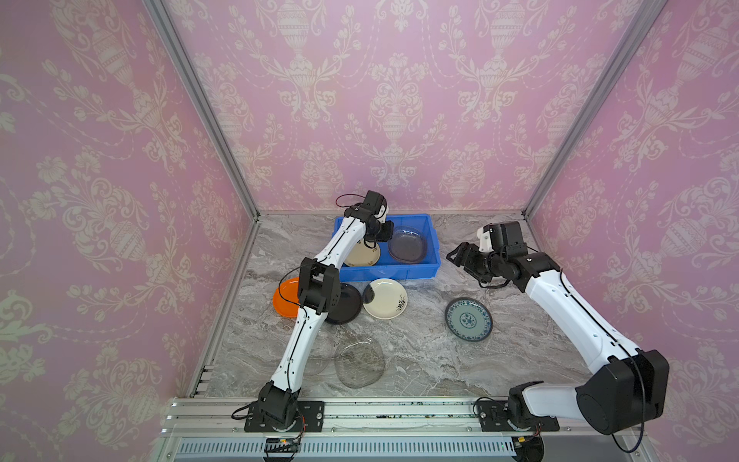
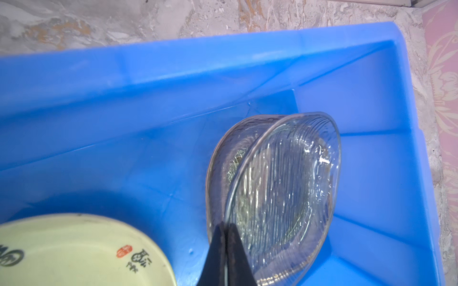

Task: Place the plates into the plastic bin on the countertop
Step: Place the plate in the plastic bin.

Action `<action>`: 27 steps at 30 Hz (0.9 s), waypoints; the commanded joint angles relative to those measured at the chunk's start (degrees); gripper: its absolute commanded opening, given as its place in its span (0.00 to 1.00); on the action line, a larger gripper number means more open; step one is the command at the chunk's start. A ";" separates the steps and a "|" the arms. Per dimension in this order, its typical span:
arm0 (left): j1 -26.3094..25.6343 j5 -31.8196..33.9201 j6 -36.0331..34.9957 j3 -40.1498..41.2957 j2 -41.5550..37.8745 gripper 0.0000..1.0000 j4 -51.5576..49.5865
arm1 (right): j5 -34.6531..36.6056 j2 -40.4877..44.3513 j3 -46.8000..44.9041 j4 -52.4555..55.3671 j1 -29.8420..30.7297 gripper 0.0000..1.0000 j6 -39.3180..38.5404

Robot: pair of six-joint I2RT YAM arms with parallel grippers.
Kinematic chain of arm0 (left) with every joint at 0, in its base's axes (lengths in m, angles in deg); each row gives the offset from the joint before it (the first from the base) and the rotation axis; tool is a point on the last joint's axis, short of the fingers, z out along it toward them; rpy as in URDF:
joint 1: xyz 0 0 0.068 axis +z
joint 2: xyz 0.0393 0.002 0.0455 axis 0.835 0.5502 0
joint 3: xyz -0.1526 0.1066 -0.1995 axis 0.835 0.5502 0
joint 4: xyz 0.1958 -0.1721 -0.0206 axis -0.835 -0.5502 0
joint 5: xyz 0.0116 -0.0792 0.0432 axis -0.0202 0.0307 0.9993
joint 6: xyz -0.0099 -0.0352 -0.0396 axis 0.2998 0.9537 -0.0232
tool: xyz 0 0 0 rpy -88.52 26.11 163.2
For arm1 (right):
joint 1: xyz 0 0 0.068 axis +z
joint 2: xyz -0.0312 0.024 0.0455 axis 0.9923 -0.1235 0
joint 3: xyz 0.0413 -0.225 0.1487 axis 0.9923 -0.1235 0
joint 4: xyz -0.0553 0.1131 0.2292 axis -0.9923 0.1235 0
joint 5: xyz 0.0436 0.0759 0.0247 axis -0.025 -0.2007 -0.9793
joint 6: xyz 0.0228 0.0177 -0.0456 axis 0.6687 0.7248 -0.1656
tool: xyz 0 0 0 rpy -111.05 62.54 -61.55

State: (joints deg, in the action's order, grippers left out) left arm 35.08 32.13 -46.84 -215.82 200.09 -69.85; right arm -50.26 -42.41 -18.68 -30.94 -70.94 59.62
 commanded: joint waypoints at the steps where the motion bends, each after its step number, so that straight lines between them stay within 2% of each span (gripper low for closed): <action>1: 0.45 -0.58 -1.47 -2.45 1.68 0.01 0.37 | -0.33 0.12 -1.77 -0.63 -0.54 0.74 0.75; 2: 0.44 -0.97 -1.40 -2.51 1.83 0.06 0.66 | -0.32 0.09 -1.81 -0.55 -0.54 0.74 0.78; 4: 0.41 -1.61 -1.06 -2.60 2.15 0.28 1.21 | -0.33 0.13 -1.99 -0.54 -0.54 0.74 0.75; 8: 0.31 -1.71 -1.18 -2.69 2.30 0.50 1.40 | -0.29 0.20 -2.09 -0.48 -0.53 0.74 0.90; 18: 0.27 -1.01 -1.62 -2.13 0.39 0.48 1.04 | -1.66 0.05 -2.42 -1.77 0.26 0.74 0.37; 23: -0.17 1.11 -1.40 5.17 -8.29 0.53 6.95 | -1.05 0.86 -2.68 -1.43 4.09 0.70 -1.93; 27: -0.40 0.83 0.15 13.38 -17.58 0.58 12.44 | -1.73 1.10 -4.12 -2.07 9.43 0.68 -3.80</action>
State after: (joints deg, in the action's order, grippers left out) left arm 35.06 32.13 -47.11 -205.05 192.38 -63.20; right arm -50.76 -42.35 -21.22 -32.65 -64.31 58.29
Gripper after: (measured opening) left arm 0.575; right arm 0.684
